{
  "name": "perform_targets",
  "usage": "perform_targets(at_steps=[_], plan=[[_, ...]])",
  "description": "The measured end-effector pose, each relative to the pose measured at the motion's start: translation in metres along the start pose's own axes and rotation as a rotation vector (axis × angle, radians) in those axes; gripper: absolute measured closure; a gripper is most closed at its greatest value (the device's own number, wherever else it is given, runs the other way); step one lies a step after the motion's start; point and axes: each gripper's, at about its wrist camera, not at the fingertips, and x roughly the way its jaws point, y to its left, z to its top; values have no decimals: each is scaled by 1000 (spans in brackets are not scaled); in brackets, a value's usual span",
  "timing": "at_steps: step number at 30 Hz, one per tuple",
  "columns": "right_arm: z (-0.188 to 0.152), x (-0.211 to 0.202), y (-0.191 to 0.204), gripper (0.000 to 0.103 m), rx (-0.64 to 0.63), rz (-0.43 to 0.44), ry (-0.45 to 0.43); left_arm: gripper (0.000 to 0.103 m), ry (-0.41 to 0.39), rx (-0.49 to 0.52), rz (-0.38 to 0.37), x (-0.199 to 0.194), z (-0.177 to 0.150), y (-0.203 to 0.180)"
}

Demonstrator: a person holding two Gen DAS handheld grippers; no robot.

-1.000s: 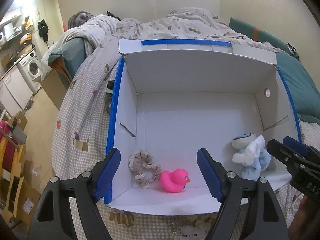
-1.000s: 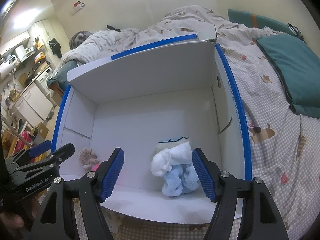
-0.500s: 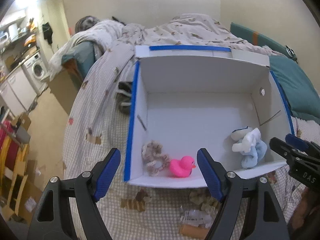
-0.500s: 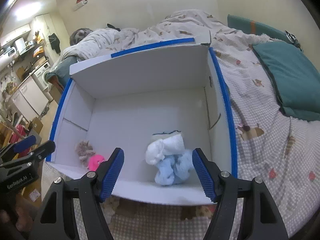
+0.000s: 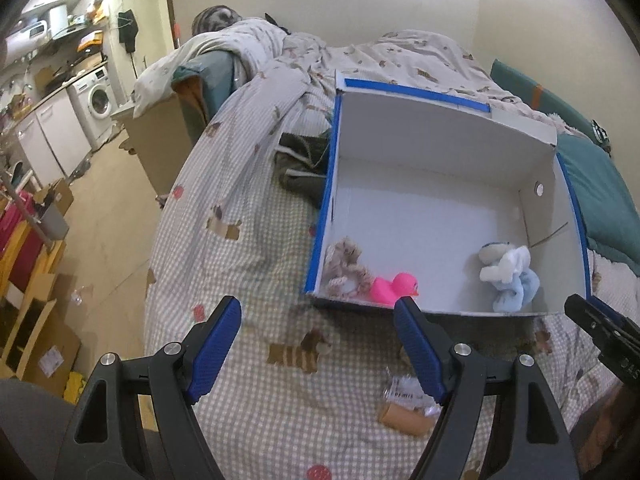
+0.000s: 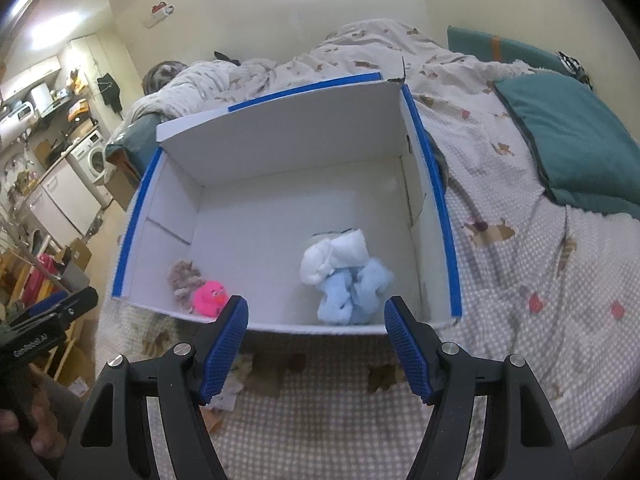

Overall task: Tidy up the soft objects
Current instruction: 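Withdraw both tools and lower the left tool toward the tan tube, then grasp the tan cardboard tube with the left tool while the right tool grasps the tagged plastic bag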

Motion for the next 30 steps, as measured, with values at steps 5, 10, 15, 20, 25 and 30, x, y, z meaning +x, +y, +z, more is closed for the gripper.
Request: perform_targets(at_steps=[5, 10, 15, 20, 25, 30], plan=[[-17, -3, 3, 29, 5, 23, 35, 26, 63, -33, 7, 7, -15, 15], [-29, 6, 7, 29, -15, 23, 88, 26, 177, -72, 27, 26, -36, 25], [-31, 16, 4, 29, 4, 3, 124, 26, 311, 17, -118, 44, -61, -12], [-31, 20, -2, 29, 38, 0, 142, 32, 319, 178, -192, 47, -77, -59], [-30, 21, -8, 29, 72, 13, 148, 48, 380, 206, -240, 64, -85, -76], [-28, 25, -12, 29, 109, 42, 168, 66, 447, 227, -232, 80, -95, -81]])
